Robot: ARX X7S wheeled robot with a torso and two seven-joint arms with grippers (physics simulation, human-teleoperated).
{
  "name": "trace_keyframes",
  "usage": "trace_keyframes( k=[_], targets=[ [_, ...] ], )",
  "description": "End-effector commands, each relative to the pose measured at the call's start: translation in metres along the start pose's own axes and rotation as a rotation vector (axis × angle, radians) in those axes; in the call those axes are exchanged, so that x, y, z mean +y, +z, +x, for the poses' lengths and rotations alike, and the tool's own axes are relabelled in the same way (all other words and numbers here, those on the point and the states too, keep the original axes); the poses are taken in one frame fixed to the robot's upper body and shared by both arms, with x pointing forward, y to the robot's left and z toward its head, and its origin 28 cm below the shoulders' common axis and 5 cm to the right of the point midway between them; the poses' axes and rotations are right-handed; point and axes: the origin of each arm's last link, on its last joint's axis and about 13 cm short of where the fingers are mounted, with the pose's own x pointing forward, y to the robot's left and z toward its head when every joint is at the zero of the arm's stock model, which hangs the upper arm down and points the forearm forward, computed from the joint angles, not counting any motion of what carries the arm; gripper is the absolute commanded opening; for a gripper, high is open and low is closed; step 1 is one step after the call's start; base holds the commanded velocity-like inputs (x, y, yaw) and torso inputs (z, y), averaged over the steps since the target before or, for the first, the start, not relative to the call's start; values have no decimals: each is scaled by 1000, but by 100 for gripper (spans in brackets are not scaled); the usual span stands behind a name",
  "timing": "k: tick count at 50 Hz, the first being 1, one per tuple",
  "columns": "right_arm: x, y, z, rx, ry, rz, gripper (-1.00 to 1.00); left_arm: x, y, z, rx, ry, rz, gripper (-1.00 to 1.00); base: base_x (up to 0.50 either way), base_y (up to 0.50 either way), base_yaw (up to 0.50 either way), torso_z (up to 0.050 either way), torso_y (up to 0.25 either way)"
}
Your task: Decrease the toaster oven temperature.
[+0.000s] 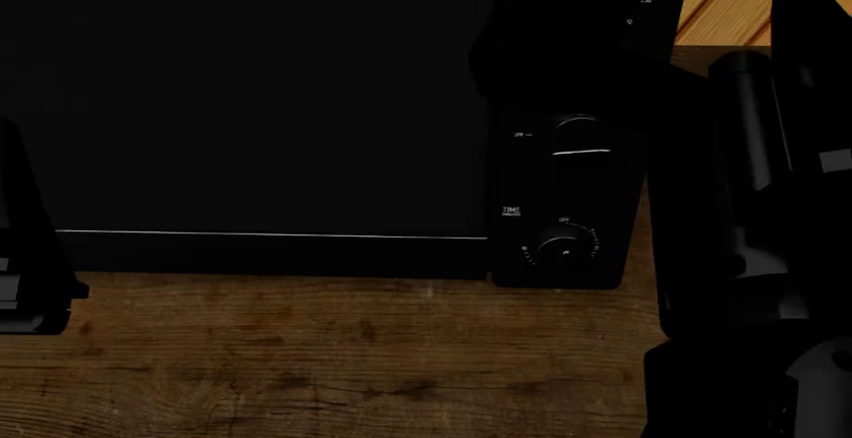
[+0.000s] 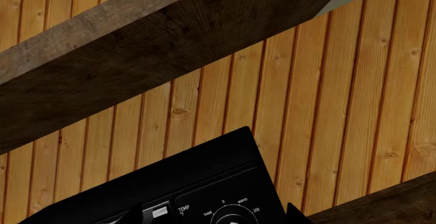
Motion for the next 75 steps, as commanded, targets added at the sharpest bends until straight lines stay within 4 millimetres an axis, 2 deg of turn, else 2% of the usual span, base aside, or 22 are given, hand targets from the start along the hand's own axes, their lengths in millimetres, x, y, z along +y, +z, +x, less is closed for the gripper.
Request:
trace_keyframes(
  k=[1,10,33,75],
  targets=[
    [2,3,9,73,-22,58,100,2,-1,-1,2,7,-3,100,0,0,0,0,0],
    [1,-3,10,104,-26,52,100,1,0,-2,3,4,-4,100,0,0,0,0,0],
    [-7,-24,30,194,-64,75,100,2,-2,-4,9,6,0,100,0,0,0,0,0],
    [-4,-36,56,235,-55,84,100,5,-4,-6,15,6,2,100,0,0,0,0,0]
  ],
)
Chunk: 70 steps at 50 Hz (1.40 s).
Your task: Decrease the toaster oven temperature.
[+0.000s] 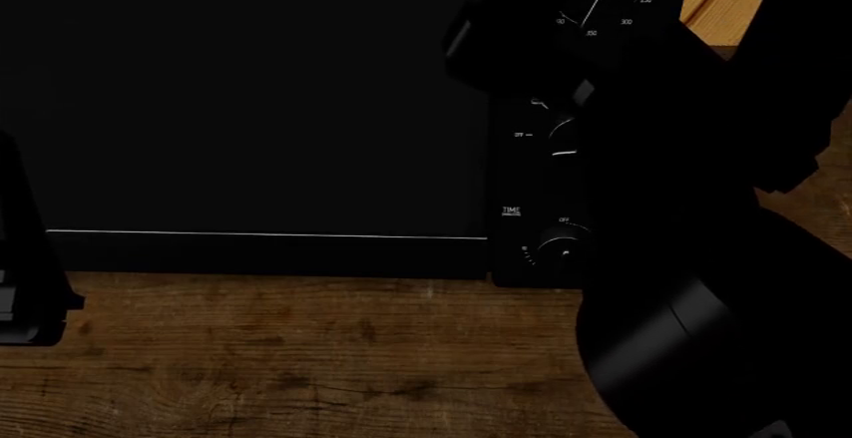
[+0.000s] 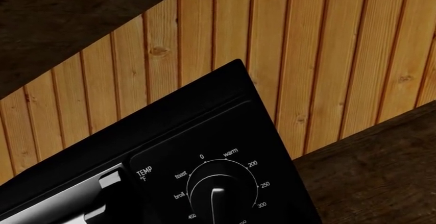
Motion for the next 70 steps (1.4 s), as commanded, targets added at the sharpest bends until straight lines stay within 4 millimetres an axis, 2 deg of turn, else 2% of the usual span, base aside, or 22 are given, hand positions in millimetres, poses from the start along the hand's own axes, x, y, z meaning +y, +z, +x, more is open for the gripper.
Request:
trace_keyframes(
  k=[1,29,30,46,70],
  targets=[
    [0,-2,8,7,-10,2,100,1,-1,-1,2,3,1,100,0,0,0,0,0],
    [2,-2,24,18,-15,-1,100,2,-7,0,18,5,0,100,0,0,0,0,0],
    [2,-2,25,20,-14,-3,-100,2,-7,0,19,5,0,100,0,0,0,0,0],
    [-1,-5,26,31,-5,-26,-100,1,-10,0,30,-3,3,100,7,0,3,0,0],
    [-12,-6,22,38,-42,-347,-100,0,-12,-3,36,-1,-7,100,3,0,2,0,0]
  ],
)
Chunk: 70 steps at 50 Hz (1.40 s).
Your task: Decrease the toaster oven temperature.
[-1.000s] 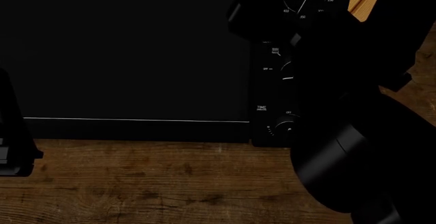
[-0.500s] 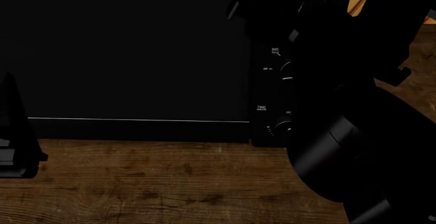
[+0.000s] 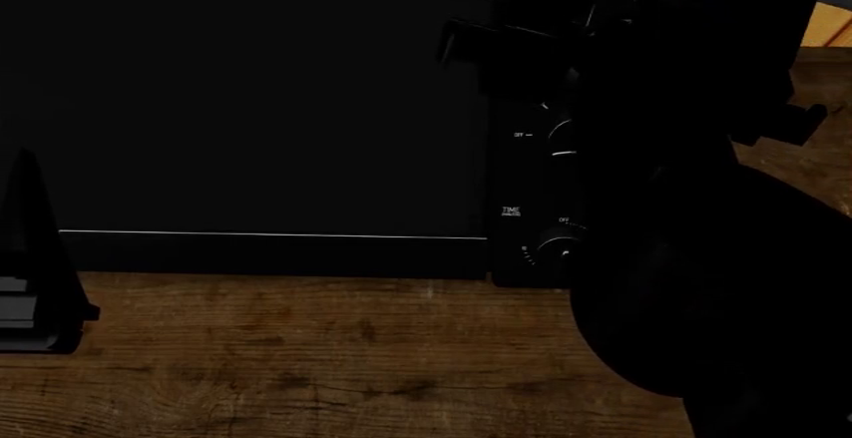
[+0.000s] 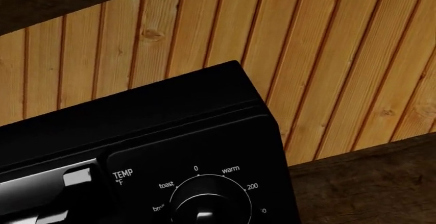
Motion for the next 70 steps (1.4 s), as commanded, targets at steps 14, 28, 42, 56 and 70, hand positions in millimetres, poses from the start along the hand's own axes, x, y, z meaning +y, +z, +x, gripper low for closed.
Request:
trace_keyframes(
  k=[14,28,42,56,70],
  targets=[
    [-7,2,2,42,-43,-287,-100,-1,-1,-1,4,1,-11,100,-1,0,0,0,0],
    [-11,4,6,52,-50,-462,-100,-1,-2,-1,7,0,-11,100,3,0,1,0,0],
    [-16,4,14,76,-49,-617,-100,-2,-3,-1,12,2,-7,100,7,0,4,0,0],
    [-19,7,19,98,-62,-762,-100,-1,-2,-3,14,8,-7,100,12,1,6,0,0],
    [-19,7,22,124,-44,-894,-100,1,-3,-3,16,15,-7,100,12,2,7,0,0]
  ],
)
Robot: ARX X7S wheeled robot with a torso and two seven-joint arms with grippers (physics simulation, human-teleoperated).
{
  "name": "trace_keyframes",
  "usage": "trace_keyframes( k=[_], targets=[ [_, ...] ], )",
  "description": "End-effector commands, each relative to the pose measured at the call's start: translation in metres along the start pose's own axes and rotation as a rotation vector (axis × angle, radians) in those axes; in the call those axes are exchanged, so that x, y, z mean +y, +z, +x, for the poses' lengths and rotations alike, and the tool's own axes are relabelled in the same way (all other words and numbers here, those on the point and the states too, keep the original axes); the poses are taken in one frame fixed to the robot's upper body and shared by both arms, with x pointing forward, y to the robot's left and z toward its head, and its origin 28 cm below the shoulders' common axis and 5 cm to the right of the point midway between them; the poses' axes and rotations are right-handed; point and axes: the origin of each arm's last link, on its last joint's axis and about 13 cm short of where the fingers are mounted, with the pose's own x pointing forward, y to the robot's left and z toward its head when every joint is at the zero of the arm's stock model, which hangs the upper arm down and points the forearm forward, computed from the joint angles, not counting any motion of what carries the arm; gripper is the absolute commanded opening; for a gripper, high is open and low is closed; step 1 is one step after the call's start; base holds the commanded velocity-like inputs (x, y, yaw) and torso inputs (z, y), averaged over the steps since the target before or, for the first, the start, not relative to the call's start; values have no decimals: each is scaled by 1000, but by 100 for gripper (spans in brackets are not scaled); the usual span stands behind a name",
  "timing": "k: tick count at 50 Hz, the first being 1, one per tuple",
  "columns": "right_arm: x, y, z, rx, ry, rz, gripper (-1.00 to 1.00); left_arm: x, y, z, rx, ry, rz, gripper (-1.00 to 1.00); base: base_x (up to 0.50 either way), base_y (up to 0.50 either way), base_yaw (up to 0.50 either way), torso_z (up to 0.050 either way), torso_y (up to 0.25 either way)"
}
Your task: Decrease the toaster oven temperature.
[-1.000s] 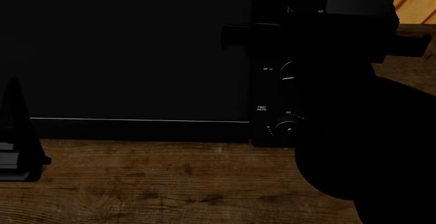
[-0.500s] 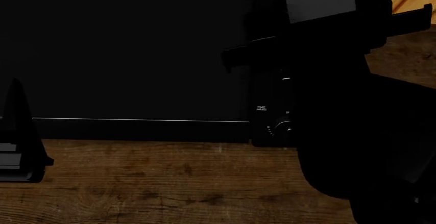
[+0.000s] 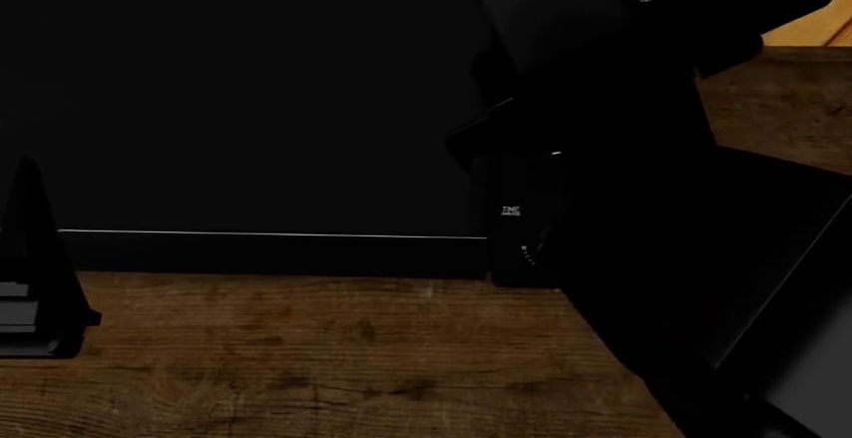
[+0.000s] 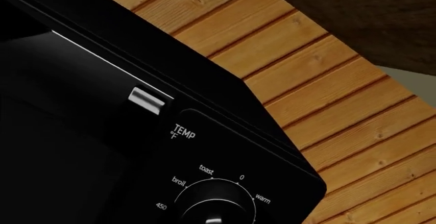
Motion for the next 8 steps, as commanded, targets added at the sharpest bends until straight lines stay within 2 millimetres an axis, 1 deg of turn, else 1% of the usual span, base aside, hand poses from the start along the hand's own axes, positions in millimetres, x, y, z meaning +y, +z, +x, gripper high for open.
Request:
trace_keyframes(
  k=[1,8],
  targets=[
    [-6,-8,21,127,16,-70,-100,1,-1,0,1,6,-1,100,13,3,8,0,0],
    [-5,-10,22,131,35,-121,-100,2,-1,0,2,9,-3,100,14,3,9,0,0]
  ],
)
